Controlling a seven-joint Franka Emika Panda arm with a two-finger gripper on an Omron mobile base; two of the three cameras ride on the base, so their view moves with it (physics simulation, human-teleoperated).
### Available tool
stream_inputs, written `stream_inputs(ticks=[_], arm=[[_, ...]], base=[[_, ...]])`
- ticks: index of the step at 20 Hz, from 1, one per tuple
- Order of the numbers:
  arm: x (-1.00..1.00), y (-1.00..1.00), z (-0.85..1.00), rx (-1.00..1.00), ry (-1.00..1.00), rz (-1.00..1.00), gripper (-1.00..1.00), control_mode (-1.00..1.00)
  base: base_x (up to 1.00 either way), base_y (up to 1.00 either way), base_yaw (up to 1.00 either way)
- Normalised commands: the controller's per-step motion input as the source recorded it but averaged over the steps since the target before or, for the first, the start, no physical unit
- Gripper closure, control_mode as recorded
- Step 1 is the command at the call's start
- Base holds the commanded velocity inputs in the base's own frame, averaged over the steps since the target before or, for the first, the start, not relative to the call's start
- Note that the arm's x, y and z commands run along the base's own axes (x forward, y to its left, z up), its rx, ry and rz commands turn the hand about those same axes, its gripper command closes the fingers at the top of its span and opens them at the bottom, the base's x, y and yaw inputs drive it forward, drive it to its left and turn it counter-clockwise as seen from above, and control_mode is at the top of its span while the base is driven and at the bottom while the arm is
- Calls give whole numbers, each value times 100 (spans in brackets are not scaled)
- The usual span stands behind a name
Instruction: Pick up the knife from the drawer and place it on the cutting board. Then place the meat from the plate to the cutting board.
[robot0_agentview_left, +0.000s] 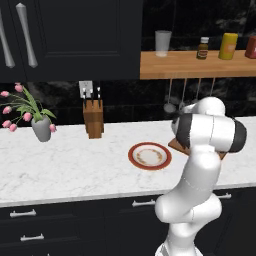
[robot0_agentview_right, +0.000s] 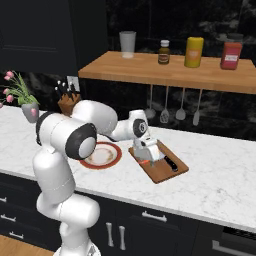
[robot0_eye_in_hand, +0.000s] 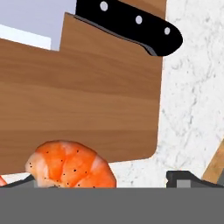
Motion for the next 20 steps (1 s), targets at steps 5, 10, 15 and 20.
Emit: stream_inputs(ticks=[5,10,15,20], arm=[[-21,-28,-3,29,-41,-1,-100,-100],[-4,-49,-27,26,-10,-8,-100,-100],[0,-30,-21,16,0,-1,-100,-100],[1,0,-7,0,13,0,-100,-100]], base=[[0,0,0],[0,0,0],[0,0,0],[0,0,0]])
